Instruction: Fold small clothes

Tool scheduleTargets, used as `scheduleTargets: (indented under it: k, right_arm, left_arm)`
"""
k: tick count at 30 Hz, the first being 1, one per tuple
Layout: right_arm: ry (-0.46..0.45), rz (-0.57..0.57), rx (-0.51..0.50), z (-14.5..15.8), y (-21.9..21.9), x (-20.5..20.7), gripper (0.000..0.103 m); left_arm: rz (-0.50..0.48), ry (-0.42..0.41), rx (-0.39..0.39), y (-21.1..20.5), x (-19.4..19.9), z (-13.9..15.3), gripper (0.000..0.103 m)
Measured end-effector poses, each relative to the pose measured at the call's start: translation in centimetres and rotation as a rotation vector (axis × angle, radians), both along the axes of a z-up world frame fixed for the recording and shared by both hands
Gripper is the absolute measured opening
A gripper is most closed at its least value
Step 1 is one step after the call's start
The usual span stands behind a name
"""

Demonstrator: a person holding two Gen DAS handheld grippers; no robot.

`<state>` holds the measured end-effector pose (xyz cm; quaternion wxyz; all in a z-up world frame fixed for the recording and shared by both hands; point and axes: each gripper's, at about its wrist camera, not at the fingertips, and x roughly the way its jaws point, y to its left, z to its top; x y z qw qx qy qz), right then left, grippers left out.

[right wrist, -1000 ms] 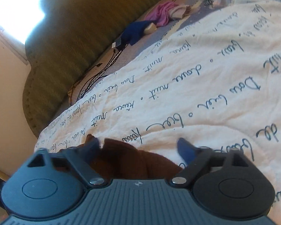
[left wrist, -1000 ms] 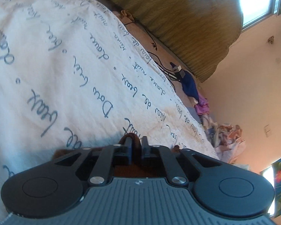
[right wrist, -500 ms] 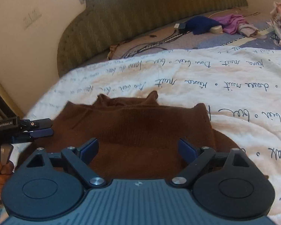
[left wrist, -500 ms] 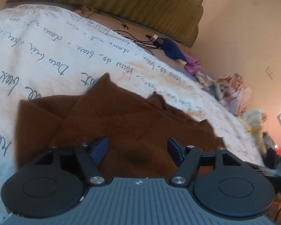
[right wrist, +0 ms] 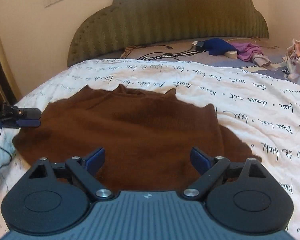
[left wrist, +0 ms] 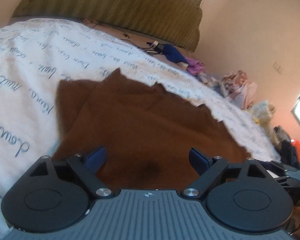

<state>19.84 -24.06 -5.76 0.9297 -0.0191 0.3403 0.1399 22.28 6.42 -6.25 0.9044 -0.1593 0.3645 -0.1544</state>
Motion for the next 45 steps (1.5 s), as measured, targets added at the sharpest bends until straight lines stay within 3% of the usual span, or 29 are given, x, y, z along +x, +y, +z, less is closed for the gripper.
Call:
scheduleTargets:
  k: [2,3,5,8,10,11,13,14,15,16,18,21,24,27,31,34,38,43,45]
  right_arm:
    - [0.056,-0.039,-0.167,-3.0,0.5,0.8,0.093]
    - [0.024,-0.031,-0.118,-3.3,-0.5,0.6,0.096]
    - [0.032,-0.081,-0.058,-1.7,-1.5,0.3,0.096]
    - [-0.031,-0.087,-0.015,1.0,-1.4,-2.5,0.096]
    - [-0.056,-0.067,0.059,1.6,-1.4,-4.7,0.097]
    - [-0.042,-0.060,0.071,1.2,-1.3,-5.2,0.097]
    - [0.066,-0.103,0.003,-1.5,-1.0,-4.1,0.097]
    - [0.096,-0.103,-0.014,-2.9,-1.0,-3.6,0.098]
    - [0.036,-0.097,-0.017,-2.9,-0.9,-4.2,0.100]
    - [0.052,-0.104,-0.018,-2.5,-0.9,-4.3,0.100]
    - [0.024,-0.120,0.028,-0.7,-1.2,-5.3,0.099]
    - [-0.012,-0.170,0.059,1.2,-2.3,-6.8,0.099]
    - [0.035,-0.224,0.156,1.2,-4.9,-7.3,0.099]
    - [0.099,-0.284,0.348,-0.6,-8.1,-7.0,0.099]
    - [0.136,-0.324,0.646,-3.2,-11.5,-6.7,0.101]
    - [0.151,-0.314,0.755,-3.8,-12.4,-5.3,0.100]
    - [0.179,-0.314,0.806,-4.0,-11.9,-3.3,0.101]
    - [0.188,-0.218,0.837,-4.5,-9.9,-3.1,0.100]
    - [0.174,-0.213,0.815,-4.5,-9.4,-2.9,0.099]
  left_arm:
    - [-0.012,-0.054,0.073,0.0,-0.3,-1.1,0.085]
    - [-0.005,-0.051,0.109,-0.1,-0.2,-0.9,0.079]
    - [0.011,-0.024,0.104,0.2,-0.4,0.3,0.077]
    - [0.018,-0.065,0.024,1.3,-2.8,2.8,0.090]
    - [0.009,-0.055,-0.005,1.6,-4.1,2.9,0.093]
    - [0.011,-0.023,0.004,1.6,-4.1,2.2,0.093]
    - [0.029,0.047,0.027,1.7,-3.4,-0.6,0.089]
    - [0.032,-0.007,0.040,1.7,-3.9,-0.7,0.091]
    - [0.032,0.000,0.074,1.6,-4.1,-0.4,0.086]
    - [0.044,0.020,0.062,1.8,-4.3,0.2,0.087]
    - [0.056,0.006,-0.038,3.3,-5.4,1.8,0.096]
    - [0.122,-0.002,-0.092,6.3,-6.5,3.3,0.101]
    - [0.167,0.099,-0.179,9.5,-5.7,2.3,0.101]
    - [0.169,0.213,-0.337,11.6,-4.4,-0.1,0.102]
    - [0.123,0.255,-0.463,11.9,-2.1,-1.1,0.102]
    - [0.074,0.318,-0.615,11.4,0.5,-2.1,0.102]
    - [0.044,0.352,-0.660,10.7,3.1,-3.1,0.103]
    - [0.025,0.339,-0.703,11.0,2.9,-3.5,0.102]
    - [0.038,0.341,-0.659,10.8,2.9,-3.4,0.088]
